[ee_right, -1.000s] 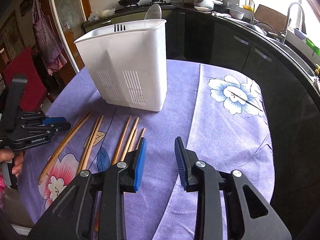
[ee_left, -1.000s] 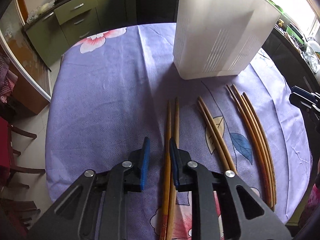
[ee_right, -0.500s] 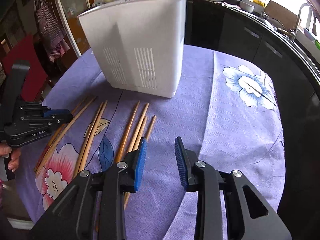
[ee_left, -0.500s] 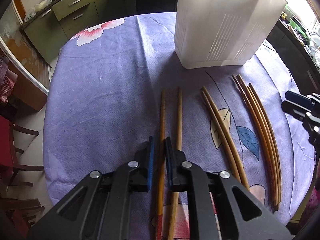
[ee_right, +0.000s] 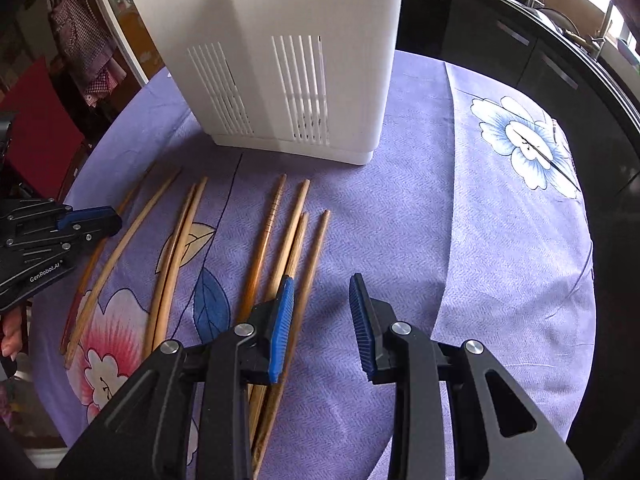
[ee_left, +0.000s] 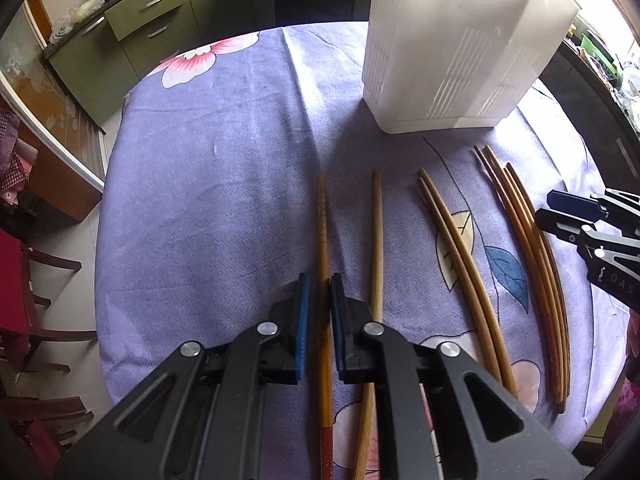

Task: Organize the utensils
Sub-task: 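Lower the left tool onto a wooden chopstick while the right tool grasps another chopstick, then lift the chopsticks and drop them upright into the white caddy with both tools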

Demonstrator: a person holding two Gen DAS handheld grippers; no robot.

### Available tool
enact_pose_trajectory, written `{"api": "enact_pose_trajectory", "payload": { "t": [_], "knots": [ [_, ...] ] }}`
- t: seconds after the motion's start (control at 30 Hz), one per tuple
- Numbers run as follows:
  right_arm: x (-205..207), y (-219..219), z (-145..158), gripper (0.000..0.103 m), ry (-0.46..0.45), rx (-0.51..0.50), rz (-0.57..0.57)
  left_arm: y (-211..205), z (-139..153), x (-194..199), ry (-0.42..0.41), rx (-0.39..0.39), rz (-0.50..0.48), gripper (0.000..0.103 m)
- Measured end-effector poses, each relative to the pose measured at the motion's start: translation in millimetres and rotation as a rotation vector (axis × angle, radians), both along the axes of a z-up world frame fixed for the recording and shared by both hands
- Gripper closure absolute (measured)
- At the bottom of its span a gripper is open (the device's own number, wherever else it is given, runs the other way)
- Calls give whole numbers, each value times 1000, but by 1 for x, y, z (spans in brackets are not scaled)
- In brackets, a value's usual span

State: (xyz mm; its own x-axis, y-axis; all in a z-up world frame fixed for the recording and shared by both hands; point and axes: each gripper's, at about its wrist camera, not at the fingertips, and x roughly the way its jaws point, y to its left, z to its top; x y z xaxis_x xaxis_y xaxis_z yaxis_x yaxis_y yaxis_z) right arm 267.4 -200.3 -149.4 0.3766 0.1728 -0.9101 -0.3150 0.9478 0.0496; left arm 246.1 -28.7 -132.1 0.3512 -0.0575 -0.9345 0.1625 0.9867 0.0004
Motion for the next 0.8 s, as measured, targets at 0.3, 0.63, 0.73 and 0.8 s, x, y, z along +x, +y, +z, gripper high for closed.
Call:
{"api": "enact_pose_trajectory", "payload": {
  "t": [0.3, 0.63, 0.73, 0.8],
  "knots": [
    [-1, 18, -5, 88, 2, -67, 28, -8, 0, 0, -3, 37, -7, 92],
    [2, 18, -5, 97, 4, -18, 17, 1, 2, 5, -3, 18, 22, 79],
    [0, 13, 1, 97, -8, 0, 14, -6, 2, 3, 0, 22, -3, 97],
    [-6, 8, 8, 97, -20, 10, 12, -10, 2, 3, -4, 43, -11, 97]
  ]
}}
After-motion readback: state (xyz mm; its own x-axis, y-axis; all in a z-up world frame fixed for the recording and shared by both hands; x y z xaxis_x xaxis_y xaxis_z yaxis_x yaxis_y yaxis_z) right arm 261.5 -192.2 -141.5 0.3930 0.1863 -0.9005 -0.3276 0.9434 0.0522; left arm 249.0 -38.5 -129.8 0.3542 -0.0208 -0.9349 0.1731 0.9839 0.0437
